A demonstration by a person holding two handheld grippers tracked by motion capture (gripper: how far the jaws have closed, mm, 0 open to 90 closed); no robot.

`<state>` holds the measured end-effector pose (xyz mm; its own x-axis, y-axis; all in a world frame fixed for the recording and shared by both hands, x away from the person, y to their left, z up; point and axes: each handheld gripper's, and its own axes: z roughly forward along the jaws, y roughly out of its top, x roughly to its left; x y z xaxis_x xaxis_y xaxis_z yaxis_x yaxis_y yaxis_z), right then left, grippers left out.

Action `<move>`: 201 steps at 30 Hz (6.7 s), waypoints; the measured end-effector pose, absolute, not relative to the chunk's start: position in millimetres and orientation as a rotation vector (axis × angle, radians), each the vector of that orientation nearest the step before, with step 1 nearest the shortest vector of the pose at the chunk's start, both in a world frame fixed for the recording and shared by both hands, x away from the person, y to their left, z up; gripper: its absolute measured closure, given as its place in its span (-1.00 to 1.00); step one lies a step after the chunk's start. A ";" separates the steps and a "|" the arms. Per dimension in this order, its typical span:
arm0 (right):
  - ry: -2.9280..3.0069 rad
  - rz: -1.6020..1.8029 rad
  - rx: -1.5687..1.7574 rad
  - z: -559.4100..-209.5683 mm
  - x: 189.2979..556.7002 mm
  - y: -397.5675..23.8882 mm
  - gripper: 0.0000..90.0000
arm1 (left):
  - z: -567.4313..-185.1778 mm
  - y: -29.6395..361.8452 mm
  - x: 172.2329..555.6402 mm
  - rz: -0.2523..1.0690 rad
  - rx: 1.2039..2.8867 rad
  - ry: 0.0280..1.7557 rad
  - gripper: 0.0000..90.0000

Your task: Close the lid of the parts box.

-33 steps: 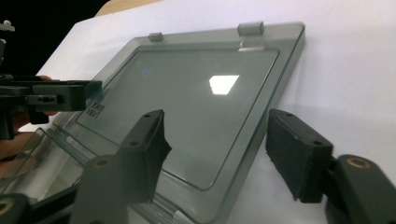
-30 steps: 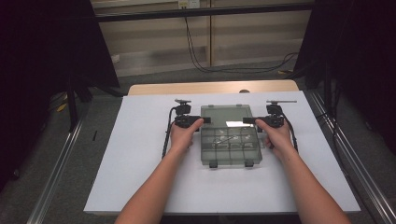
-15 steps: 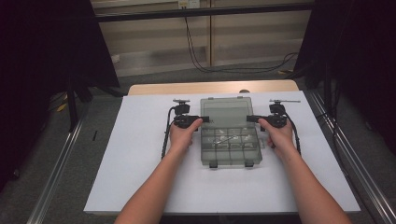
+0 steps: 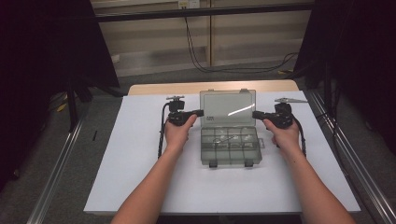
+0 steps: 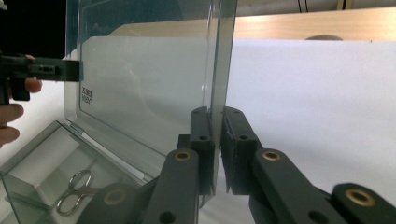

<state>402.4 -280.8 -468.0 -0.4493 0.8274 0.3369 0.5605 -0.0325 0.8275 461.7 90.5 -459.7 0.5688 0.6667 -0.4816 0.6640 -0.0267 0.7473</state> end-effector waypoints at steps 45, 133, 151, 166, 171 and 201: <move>1.900 1.395 1.376 -425.6 402.9 -272.6 0.90 | -430.6 99.3 448.0 0.136 1.709 0.942 0.52; 1.833 1.461 1.234 -390.4 334.2 -272.9 1.00 | -398.9 92.2 422.5 -0.048 1.719 0.819 1.00; 1.871 1.476 1.155 -391.2 305.7 -264.8 1.00 | -396.2 97.0 389.9 -0.023 1.726 0.752 1.00; 1.895 1.472 1.116 -400.3 281.6 -257.0 1.00 | -401.2 104.2 355.7 0.051 1.788 0.690 1.00; 1.897 1.473 1.106 -403.5 273.8 -255.7 1.00 | -403.0 105.4 347.1 0.071 1.789 0.678 1.00; 1.928 1.408 1.127 -436.3 243.5 -252.3 1.00 | -437.2 110.0 310.7 0.196 1.828 0.664 1.00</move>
